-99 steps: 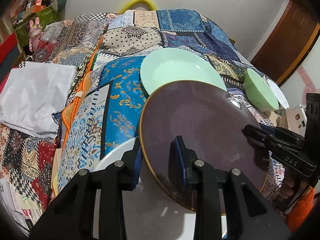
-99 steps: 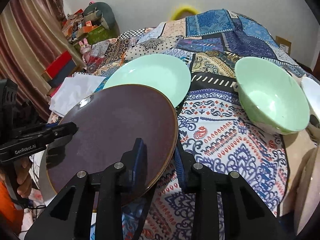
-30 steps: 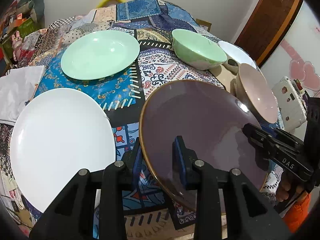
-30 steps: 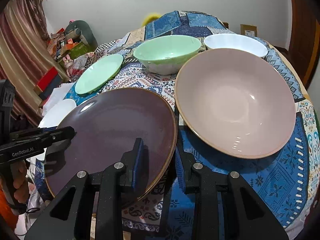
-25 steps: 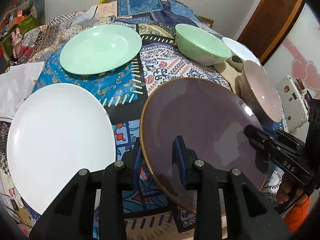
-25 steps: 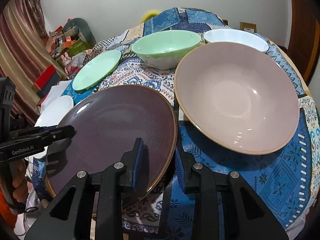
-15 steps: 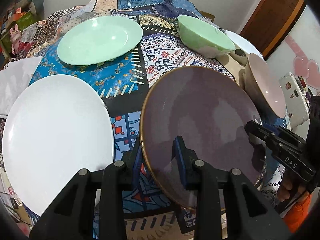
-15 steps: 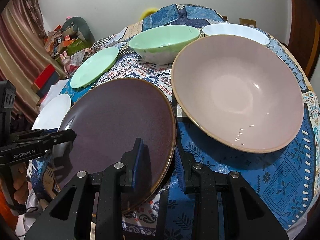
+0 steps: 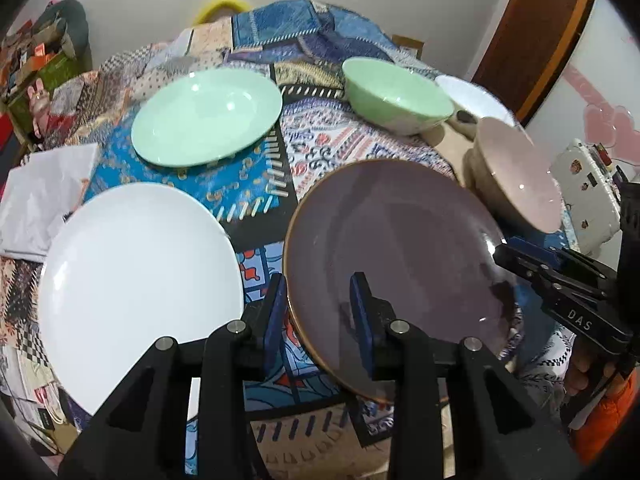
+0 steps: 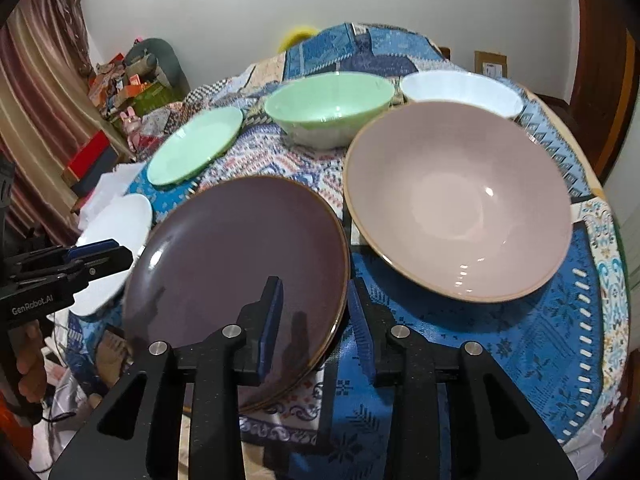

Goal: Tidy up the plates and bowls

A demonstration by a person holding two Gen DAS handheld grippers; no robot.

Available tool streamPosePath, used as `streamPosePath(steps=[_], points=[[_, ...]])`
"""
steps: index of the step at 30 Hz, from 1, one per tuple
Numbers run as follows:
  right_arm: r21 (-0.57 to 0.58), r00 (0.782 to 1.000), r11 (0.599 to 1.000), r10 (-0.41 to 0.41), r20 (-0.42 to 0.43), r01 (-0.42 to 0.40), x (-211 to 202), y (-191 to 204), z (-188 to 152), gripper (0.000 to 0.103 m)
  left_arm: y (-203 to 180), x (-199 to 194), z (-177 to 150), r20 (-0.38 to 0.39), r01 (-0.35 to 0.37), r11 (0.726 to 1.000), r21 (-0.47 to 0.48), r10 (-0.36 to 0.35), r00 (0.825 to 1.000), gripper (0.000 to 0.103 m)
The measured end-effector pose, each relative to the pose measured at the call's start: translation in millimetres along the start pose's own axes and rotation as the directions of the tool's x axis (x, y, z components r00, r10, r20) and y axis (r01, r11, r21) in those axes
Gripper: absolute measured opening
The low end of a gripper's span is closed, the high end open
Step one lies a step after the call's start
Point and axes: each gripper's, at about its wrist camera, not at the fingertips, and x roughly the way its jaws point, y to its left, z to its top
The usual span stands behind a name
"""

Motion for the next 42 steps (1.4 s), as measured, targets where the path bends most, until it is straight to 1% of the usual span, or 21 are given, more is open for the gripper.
streamPosePath(steps=[5,7,12,14,15,16,17,19,21,23,27,30,35,36,40,42], points=[[-0.016,0.999,1.000,0.011,0.045,-0.010,-17,11,8,0.041,-3,-23,1,0.061,-0.018,1.000,0.013,0.018,0.998,0.045],[-0.029,0.998,0.999,0.015,0.061,-0.013,-20,18,10,0.045,-2,-33,1,0.088,-0.022,1.000,0.009,0.022,0.996,0.052],[-0.073,0.994,0.997,0.040,0.101,-0.032,-29,40,20,0.054,9,-56,-2,0.132,-0.031,0.999,-0.008,0.032,0.991,0.053],[-0.092,0.993,0.995,0.050,0.111,-0.040,-31,50,23,0.055,15,-65,-4,0.148,-0.025,0.999,-0.023,0.028,0.989,0.060],[-0.101,0.992,0.994,0.056,0.114,-0.045,-31,55,25,0.056,20,-71,-5,0.165,-0.023,0.999,-0.035,0.029,0.986,0.069],[-0.110,0.991,0.993,0.062,0.117,-0.049,-31,60,26,0.056,25,-78,-7,0.191,-0.024,0.999,-0.048,0.033,0.981,0.074],[-0.120,0.990,0.991,0.069,0.119,-0.054,-30,65,27,0.057,28,-82,-8,0.206,-0.026,0.998,-0.054,0.037,0.978,0.076],[-0.138,0.989,0.988,0.084,0.118,-0.067,-28,75,30,0.057,36,-92,-12,0.240,-0.045,0.997,-0.062,0.059,0.969,0.083],[-0.154,0.988,0.985,0.100,0.115,-0.081,-25,85,32,0.057,46,-102,-14,0.265,-0.071,0.995,-0.071,0.088,0.960,0.086],[-0.168,0.987,0.981,0.113,0.111,-0.093,-22,95,33,0.058,55,-108,-16,0.276,-0.088,0.993,-0.083,0.108,0.955,0.088],[-0.197,0.986,0.973,0.139,0.094,-0.118,-11,115,38,0.060,80,-116,-22,0.274,-0.117,0.986,-0.117,0.145,0.951,0.091],[-0.216,0.985,0.967,0.155,0.072,-0.137,-2,128,41,0.061,100,-118,-28,0.260,-0.143,0.979,-0.147,0.177,0.949,0.096],[-0.250,0.987,0.957,0.159,0.031,-0.146,18,146,45,0.062,133,-110,-38,0.224,-0.202,0.965,-0.170,0.237,0.945,0.097],[-0.254,0.987,0.956,0.159,0.023,-0.148,22,149,45,0.062,138,-108,-40,0.213,-0.209,0.962,-0.176,0.245,0.946,0.097],[-0.274,0.988,0.950,0.152,-0.015,-0.151,39,162,46,0.062,166,-94,-48,0.152,-0.210,0.954,-0.216,0.245,0.957,0.097],[-0.278,0.988,0.948,0.149,-0.035,-0.153,47,165,45,0.062,177,-88,-51,0.132,-0.219,0.949,-0.228,0.253,0.958,0.097]])
